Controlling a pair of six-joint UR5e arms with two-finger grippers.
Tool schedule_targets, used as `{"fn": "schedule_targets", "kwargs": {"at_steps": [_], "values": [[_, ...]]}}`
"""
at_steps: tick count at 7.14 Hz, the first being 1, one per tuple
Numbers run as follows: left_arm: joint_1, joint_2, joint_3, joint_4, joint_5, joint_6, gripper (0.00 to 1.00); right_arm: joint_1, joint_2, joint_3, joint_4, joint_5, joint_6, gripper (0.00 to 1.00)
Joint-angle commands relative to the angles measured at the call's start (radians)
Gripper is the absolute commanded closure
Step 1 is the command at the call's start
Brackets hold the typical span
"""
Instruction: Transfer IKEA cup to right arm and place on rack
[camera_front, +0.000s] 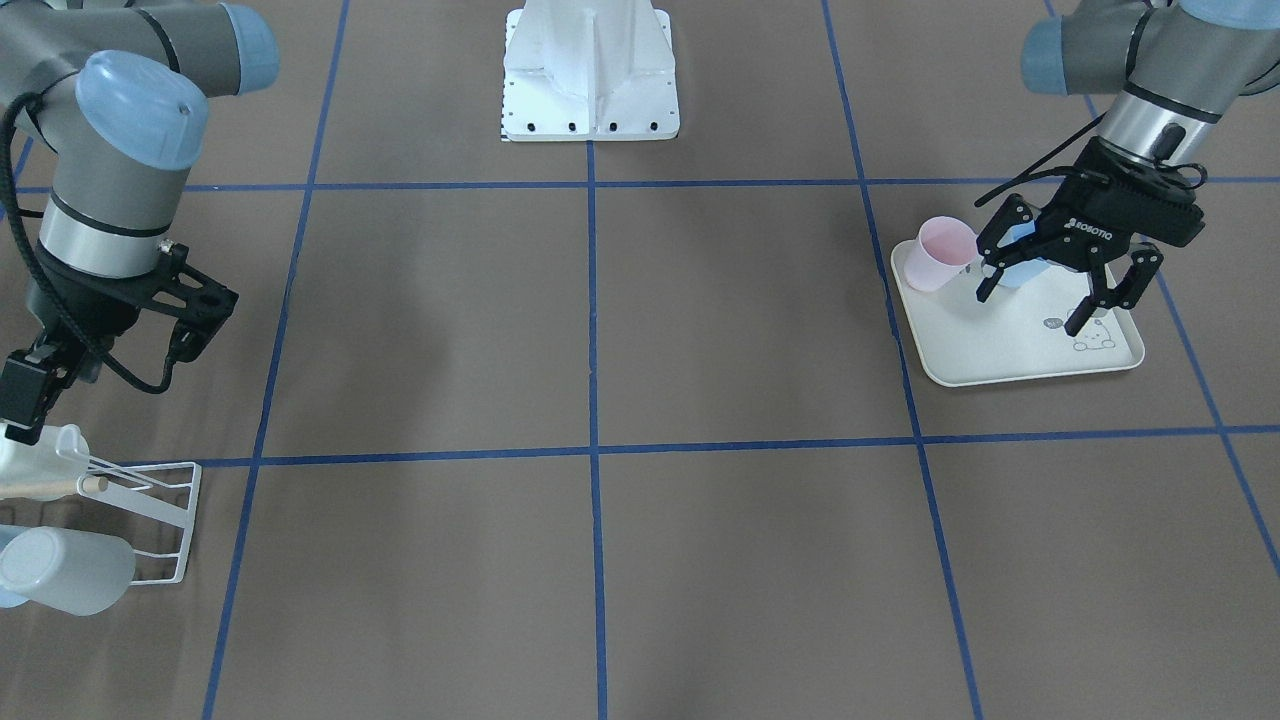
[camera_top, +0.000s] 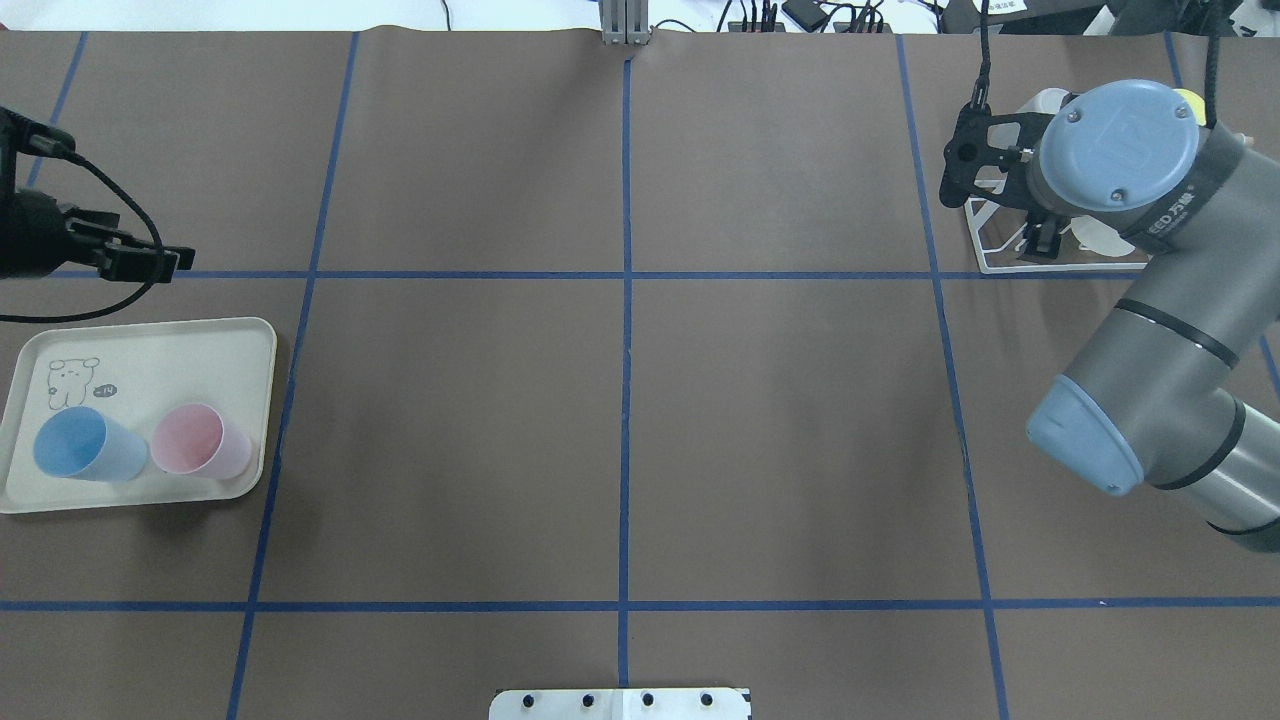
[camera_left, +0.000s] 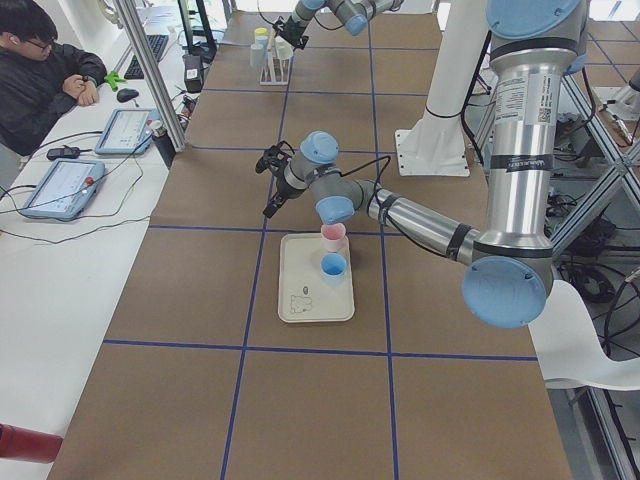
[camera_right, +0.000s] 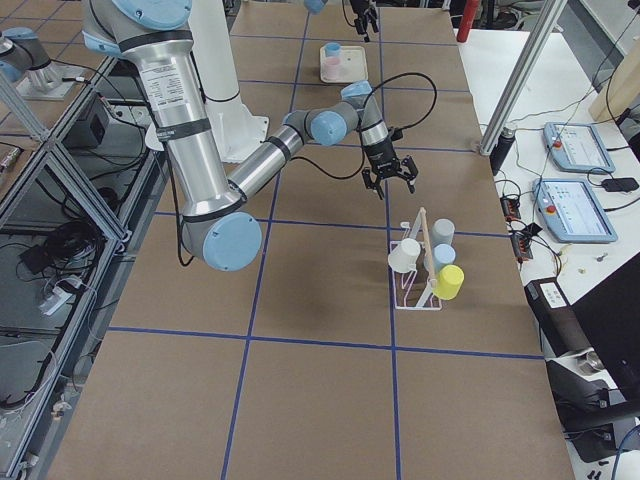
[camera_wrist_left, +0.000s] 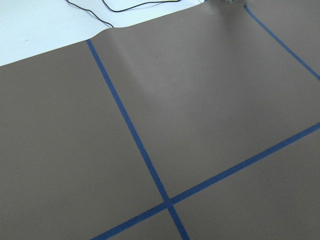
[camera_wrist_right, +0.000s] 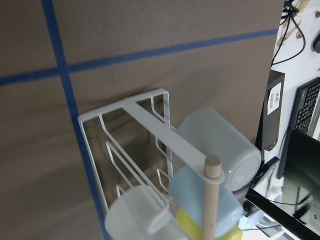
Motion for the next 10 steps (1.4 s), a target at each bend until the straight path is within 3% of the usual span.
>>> {"fn": "schedule_targets", "kwargs": {"at_steps": [1,2,3,6,8,9,10], "values": [[0.001,0.147,-0.004,-0.114,0.002,0.022,0.00,0.000,-0.007,0.004,0.201,0.286,0.369,0.02],[0.002,0.218,-0.004,-0.178,0.000,0.023,0.00,-0.002,-0.005,0.009,0.264,0.409,0.518,0.02],[0.019,0.248,0.000,-0.190,0.000,0.023,0.00,-0.008,-0.005,0.007,0.317,0.461,0.597,0.02],[0.112,0.285,0.070,-0.206,0.002,0.017,0.00,-0.025,-0.010,0.002,0.326,0.458,0.602,0.02],[0.136,0.288,0.151,-0.315,0.003,0.017,0.00,-0.025,-0.011,0.001,0.326,0.455,0.602,0.02],[0.136,0.288,0.177,-0.352,0.003,0.016,0.08,-0.025,-0.011,-0.001,0.326,0.452,0.602,0.02],[0.136,0.292,0.177,-0.355,0.002,0.016,0.50,-0.025,-0.011,-0.001,0.326,0.452,0.602,0.02]]}}
